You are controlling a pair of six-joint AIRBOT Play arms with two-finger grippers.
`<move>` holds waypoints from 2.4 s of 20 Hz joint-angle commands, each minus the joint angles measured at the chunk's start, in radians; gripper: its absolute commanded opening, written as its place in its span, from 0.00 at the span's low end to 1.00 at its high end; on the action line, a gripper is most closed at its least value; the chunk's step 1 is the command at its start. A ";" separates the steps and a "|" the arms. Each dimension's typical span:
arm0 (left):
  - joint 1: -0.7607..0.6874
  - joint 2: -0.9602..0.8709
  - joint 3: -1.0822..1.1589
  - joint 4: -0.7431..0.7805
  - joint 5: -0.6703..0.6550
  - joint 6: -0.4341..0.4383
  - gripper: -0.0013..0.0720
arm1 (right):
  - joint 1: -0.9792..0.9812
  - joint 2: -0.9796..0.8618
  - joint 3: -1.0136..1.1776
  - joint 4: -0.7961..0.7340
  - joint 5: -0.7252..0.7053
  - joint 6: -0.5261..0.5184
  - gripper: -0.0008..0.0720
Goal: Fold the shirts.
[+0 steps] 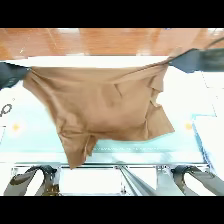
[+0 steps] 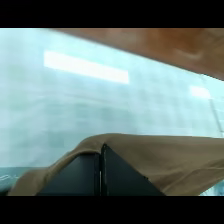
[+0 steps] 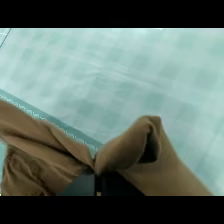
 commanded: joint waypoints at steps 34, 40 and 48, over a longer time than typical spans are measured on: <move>0.423 -0.450 -0.538 -0.008 -0.150 0.211 0.71 | -0.419 -0.025 -0.618 -0.016 -0.005 0.011 0.58; 0.288 -0.520 -0.536 -0.139 0.030 0.278 0.71 | -0.419 -0.026 -0.618 0.029 -0.024 0.012 0.58; 0.154 -0.549 -0.407 -0.082 -0.053 0.281 0.05 | -0.565 -0.025 -0.623 -0.193 0.018 0.074 0.58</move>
